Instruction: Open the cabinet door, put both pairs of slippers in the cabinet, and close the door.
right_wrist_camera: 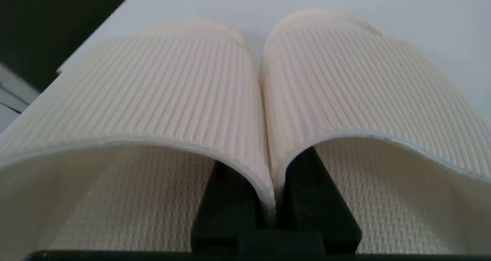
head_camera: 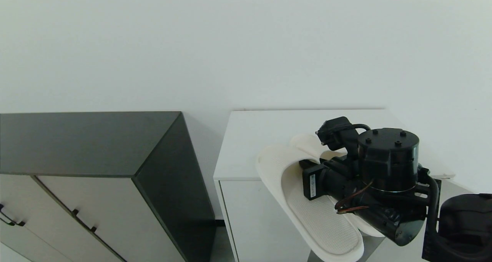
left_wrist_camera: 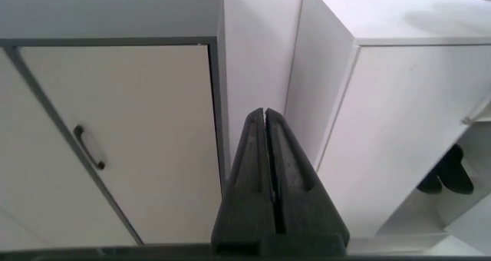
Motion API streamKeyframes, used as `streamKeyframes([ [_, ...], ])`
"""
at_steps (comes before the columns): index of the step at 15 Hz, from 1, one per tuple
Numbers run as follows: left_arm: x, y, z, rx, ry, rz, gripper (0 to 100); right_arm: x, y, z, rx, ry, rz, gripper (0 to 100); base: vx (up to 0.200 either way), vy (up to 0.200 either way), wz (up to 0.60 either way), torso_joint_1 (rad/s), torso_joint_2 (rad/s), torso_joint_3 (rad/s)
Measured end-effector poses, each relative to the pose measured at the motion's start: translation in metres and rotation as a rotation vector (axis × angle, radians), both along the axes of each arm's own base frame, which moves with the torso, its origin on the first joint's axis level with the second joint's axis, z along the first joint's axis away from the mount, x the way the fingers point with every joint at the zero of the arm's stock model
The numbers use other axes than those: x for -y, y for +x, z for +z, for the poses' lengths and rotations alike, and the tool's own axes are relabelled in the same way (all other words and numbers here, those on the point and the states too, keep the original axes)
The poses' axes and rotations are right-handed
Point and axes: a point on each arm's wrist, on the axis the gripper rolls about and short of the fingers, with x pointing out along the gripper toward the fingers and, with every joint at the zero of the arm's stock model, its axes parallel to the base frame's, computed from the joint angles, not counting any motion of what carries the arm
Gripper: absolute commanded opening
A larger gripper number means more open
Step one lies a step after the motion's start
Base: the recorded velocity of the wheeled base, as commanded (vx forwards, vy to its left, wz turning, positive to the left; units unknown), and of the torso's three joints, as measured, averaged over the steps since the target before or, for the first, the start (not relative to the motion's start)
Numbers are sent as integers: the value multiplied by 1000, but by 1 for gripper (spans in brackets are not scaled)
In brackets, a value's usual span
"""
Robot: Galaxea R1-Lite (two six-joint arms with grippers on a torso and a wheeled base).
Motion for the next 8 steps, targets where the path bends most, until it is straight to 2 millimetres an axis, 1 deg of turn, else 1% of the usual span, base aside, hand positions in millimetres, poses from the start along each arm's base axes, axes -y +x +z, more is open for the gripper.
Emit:
streamKeyframes([
  [5,0,0,0,0,0,0,0,-1,-3,-3,-6,-13,10,0,-200,0,0,0,1,2],
  [8,0,0,0,0,0,0,0,-1,-4,-6,-11,-20,13,0,0,0,0,0,0,0],
])
